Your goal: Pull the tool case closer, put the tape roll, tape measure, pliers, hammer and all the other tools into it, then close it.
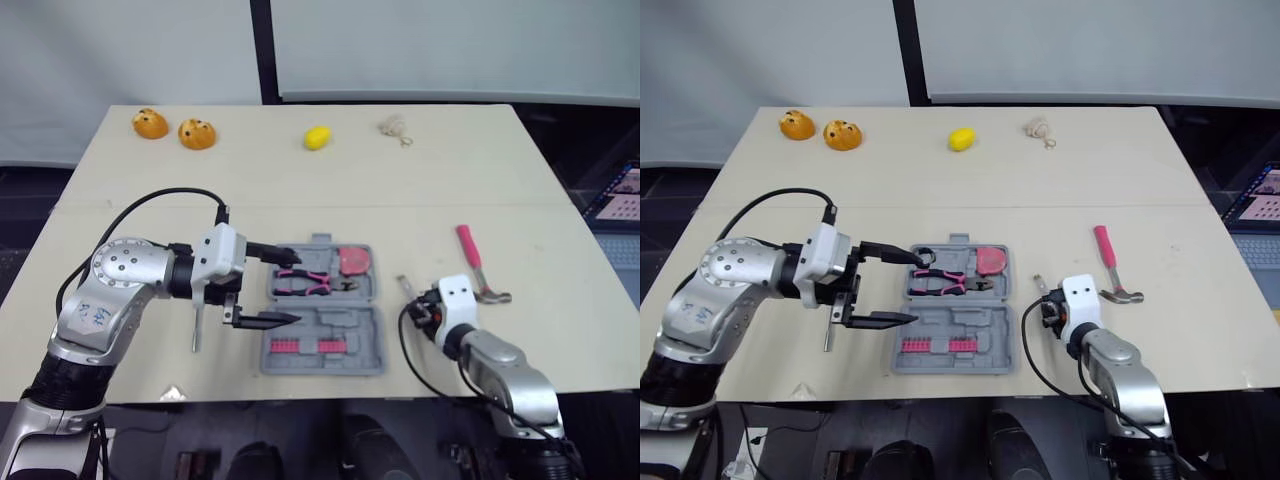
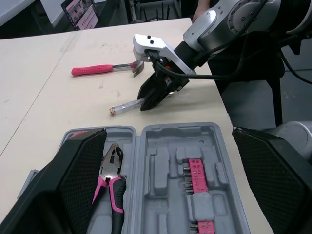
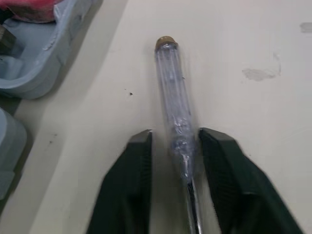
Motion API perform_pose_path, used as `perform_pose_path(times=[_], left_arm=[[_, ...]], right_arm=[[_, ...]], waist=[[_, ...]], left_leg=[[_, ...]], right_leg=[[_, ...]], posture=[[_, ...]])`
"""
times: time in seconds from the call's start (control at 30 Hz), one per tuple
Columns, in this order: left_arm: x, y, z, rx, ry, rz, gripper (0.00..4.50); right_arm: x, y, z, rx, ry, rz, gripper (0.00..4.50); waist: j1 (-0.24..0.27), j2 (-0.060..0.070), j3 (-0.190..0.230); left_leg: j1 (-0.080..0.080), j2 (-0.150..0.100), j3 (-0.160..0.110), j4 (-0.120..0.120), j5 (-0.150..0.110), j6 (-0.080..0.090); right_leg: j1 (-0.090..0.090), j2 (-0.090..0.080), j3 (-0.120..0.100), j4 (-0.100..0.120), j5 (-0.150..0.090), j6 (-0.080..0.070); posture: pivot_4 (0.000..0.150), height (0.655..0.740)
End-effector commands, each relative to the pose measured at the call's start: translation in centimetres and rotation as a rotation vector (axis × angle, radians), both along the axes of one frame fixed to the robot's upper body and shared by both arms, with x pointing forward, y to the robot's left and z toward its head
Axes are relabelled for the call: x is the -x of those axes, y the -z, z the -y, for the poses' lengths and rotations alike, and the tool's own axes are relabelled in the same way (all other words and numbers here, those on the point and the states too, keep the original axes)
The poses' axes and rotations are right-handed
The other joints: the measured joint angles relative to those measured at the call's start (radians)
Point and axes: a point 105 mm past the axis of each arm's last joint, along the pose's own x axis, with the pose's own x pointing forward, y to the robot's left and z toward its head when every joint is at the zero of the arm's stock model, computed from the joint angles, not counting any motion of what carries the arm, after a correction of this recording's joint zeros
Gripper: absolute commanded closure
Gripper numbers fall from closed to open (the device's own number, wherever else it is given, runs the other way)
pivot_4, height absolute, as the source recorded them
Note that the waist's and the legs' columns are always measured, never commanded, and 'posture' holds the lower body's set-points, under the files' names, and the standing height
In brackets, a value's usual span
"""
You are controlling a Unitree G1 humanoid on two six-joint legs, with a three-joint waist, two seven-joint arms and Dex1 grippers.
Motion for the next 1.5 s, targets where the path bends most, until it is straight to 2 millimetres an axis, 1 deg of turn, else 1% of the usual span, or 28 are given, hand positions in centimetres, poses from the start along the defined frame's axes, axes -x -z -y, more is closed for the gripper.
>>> perform_pose_path(times=[0.03, 0.13, 0.23, 0.37, 0.43, 0.53, 0.67, 0.73, 0.8, 0.83, 0.9, 1.0, 1.13, 1.27, 1.37, 1.5], left_arm=[[0.3, -1.0, 0.1, -0.001, 0.020, 0.054, 0.00], [0.2, -1.0, 0.0, -0.006, 0.020, 0.053, 0.00], [0.3, -0.7, -0.5, -0.022, 0.011, 0.045, 0.00], [0.7, 0.1, -1.7, -0.068, -0.006, 0.014, 0.00], [1.0, 0.8, -2.7, -0.108, -0.019, -0.007, 0.00], [1.3, 2.1, -4.5, -0.189, -0.041, -0.027, 0.00], [1.4, 3.4, -6.4, -0.251, -0.072, -0.044, 0.00], [1.4, 3.9, -6.9, -0.267, -0.086, -0.050, 0.00], [1.4, 4.3, -7.2, -0.271, -0.095, -0.055, 0.00], [1.4, 4.4, -7.2, -0.273, -0.098, -0.056, 0.00], [1.5, 5.1, -7.6, -0.299, -0.102, -0.052, 0.00], [1.5, 5.6, -7.8, -0.306, -0.120, -0.052, 0.00], [1.4, 5.8, -7.9, -0.303, -0.133, -0.058, 0.00], [1.2, 5.9, -8.0, -0.310, -0.136, -0.050, 0.00], [1.1, 5.7, -7.9, -0.303, -0.139, -0.044, 0.00], [1.0, 5.7, -7.8, -0.299, -0.139, -0.042, 0.00]], right_arm=[[0.0, -0.4, 0.3, -0.006, 0.003, 0.009, 4.47], [-0.2, -1.7, 0.2, 0.002, -0.027, 0.043, 4.47], [-0.2, -3.8, -0.5, 0.044, -0.141, 0.092, 4.47], [0.2, -7.1, -2.1, 0.091, -0.358, 0.109, 4.47], [1.0, -8.4, -3.4, 0.135, -0.515, 0.082, 4.47], [2.4, -9.1, -5.3, 0.241, -0.753, 0.027, 4.47], [3.5, -9.6, -7.6, 0.351, -0.971, -0.034, 4.47], [4.0, -9.6, -9.2, 0.385, -1.079, -0.067, 4.47], [4.3, -9.4, -10.4, 0.408, -1.146, -0.097, 4.47], [4.2, -9.3, -10.7, 0.418, -1.161, -0.105, 4.47], [3.2, -8.9, -12.1, 0.471, -1.180, -0.090, 4.47], [2.0, -8.4, -13.6, 0.516, -1.196, -0.075, 4.47], [1.5, -8.3, -15.4, 0.521, -1.217, -0.073, 4.47], [0.9, -7.7, -16.4, 0.566, -1.230, -0.072, 4.47], [0.3, -7.3, -16.9, 0.587, -1.225, -0.071, 4.47], [-0.3, -6.9, -17.4, 0.595, -1.210, -0.069, 4.47]], waist=[[-0.003, 0.000, 0.000], [-0.002, 0.000, 0.000], [0.000, 0.000, 0.000], [-0.007, 0.001, 0.001], [-0.010, 0.001, 0.001], [-0.010, 0.001, 0.001], [-0.009, 0.001, 0.001], [-0.009, 0.001, 0.001], [-0.010, 0.001, 0.001], [-0.010, 0.001, 0.001], [-0.011, 0.001, 0.001], [-0.017, 0.001, 0.001], [-0.023, 0.001, 0.001], [-0.028, 0.001, 0.001], [-0.032, 0.001, 0.001], [-0.043, 0.001, 0.001]], left_leg=[[0.000, 0.000, 0.000, 0.000, 0.000, 0.000], [0.000, 0.000, 0.000, 0.000, 0.000, 0.000], [0.000, 0.000, 0.000, 0.000, 0.000, 0.000], [0.000, 0.000, 0.000, 0.000, 0.000, 0.000], [0.000, 0.000, 0.000, -0.001, 0.000, 0.000], [0.000, 0.000, -0.001, -0.002, 0.000, 0.000], [-0.001, 0.000, -0.001, -0.002, 0.000, 0.001], [-0.001, 0.000, -0.001, -0.001, -0.001, 0.001], [-0.001, 0.000, -0.001, -0.001, -0.001, 0.001], [-0.001, 0.000, -0.001, -0.001, -0.001, 0.001], [-0.002, 0.001, -0.001, -0.001, -0.001, 0.001], [-0.003, 0.001, -0.001, 0.000, -0.001, 0.002], [-0.004, 0.001, -0.001, 0.000, -0.001, 0.002], [-0.007, 0.001, -0.001, 0.001, -0.001, 0.001], [-0.015, 0.001, -0.001, 0.004, -0.001, 0.001], [-0.015, 0.001, -0.001, 0.004, -0.001, 0.001]], right_leg=[[0.000, 0.000, 0.000, 0.000, 0.000, 0.000], [0.000, 0.000, 0.000, 0.000, 0.000, 0.000], [0.000, 0.000, 0.000, 0.000, 0.000, 0.000], [0.000, 0.000, 0.001, 0.000, 0.000, 0.000], [0.000, 0.000, 0.001, 0.000, 0.000, 0.000], [-0.001, 0.001, 0.000, -0.001, 0.000, 0.000], [-0.001, 0.000, 0.000, -0.003, 0.000, 0.000], [-0.001, 0.000, 0.000, -0.003, 0.000, 0.000], [-0.002, 0.000, 0.000, -0.003, 0.000, 0.000], [-0.002, 0.000, 0.000, -0.003, 0.000, 0.000], [-0.003, 0.000, 0.000, -0.003, 0.000, 0.000], [-0.004, -0.001, 0.000, -0.002, 0.000, 0.000], [-0.006, -0.001, -0.001, -0.001, 0.000, -0.001], [-0.009, -0.002, -0.001, 0.001, 0.000, -0.001], [-0.017, -0.002, -0.001, 0.005, 0.000, -0.001], [-0.018, -0.002, -0.002, 0.005, -0.001, -0.001]], posture=[[0.150, 0.7400], [0.150, 0.7400], [0.150, 0.7400], [0.150, 0.7400], [0.150, 0.7400], [0.150, 0.7400], [0.150, 0.7400], [0.150, 0.7400], [0.150, 0.7400], [0.150, 0.7400], [0.150, 0.7400], [0.150, 0.7400], [0.150, 0.7400], [0.150, 0.7400], [0.150, 0.7400], [0.150, 0.7400]])
